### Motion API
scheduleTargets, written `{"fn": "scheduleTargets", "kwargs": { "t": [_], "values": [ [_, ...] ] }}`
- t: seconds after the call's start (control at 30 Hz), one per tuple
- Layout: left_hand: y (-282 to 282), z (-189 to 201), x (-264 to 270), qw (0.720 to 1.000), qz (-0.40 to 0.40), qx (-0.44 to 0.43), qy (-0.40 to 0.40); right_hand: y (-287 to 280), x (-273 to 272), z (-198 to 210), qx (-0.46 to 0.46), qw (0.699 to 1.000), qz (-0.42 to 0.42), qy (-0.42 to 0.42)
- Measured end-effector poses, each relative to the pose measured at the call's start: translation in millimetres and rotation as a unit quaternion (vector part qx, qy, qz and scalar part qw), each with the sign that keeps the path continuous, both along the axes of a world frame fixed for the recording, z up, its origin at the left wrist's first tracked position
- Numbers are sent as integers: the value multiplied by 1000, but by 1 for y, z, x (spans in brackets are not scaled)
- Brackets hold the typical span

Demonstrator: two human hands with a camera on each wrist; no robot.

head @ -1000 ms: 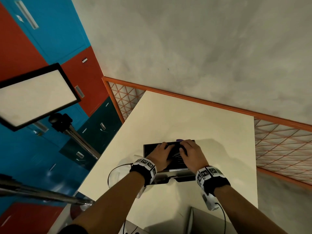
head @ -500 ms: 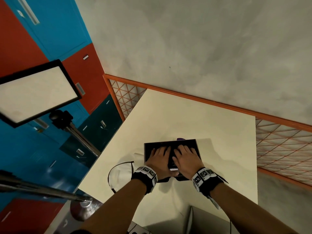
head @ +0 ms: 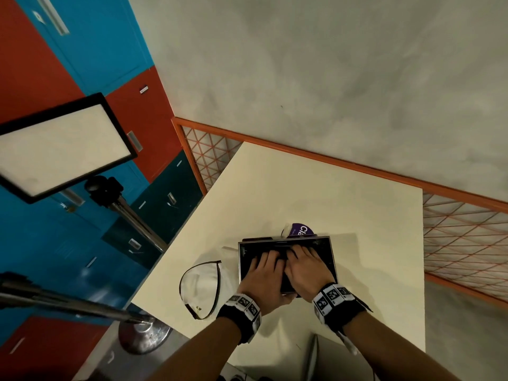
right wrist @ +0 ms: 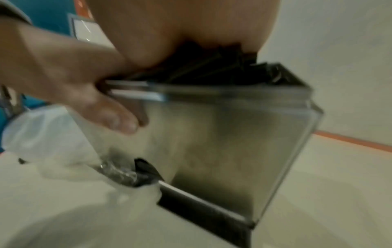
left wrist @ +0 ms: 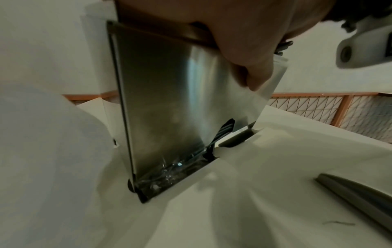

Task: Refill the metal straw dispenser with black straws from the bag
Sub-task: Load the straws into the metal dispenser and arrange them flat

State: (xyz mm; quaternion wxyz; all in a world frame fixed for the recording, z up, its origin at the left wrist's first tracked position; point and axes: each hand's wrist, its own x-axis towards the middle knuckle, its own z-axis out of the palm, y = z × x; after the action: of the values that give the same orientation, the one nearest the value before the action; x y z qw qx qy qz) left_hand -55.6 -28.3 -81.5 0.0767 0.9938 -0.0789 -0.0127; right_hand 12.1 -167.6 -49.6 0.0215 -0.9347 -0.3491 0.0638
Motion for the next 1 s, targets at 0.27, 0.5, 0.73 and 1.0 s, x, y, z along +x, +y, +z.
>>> {"fn": "scheduleTargets", "kwargs": {
  "t": [0.27, 0.5, 0.73, 1.0],
  "values": [
    [-3, -4, -5, 1000, 16, -3, 21, -7, -4, -6, 45, 999, 21, -1],
    [-4, -6, -6, 998, 30, 20, 47, 7, 9, 0, 47, 996, 4, 80],
    [-5, -4, -9, 998, 39, 15, 51, 21, 25, 4, -9, 981, -4, 196],
    [-5, -1, -8, 997, 46, -2, 58, 22, 35, 6, -16, 955, -35, 294]
  ]
}}
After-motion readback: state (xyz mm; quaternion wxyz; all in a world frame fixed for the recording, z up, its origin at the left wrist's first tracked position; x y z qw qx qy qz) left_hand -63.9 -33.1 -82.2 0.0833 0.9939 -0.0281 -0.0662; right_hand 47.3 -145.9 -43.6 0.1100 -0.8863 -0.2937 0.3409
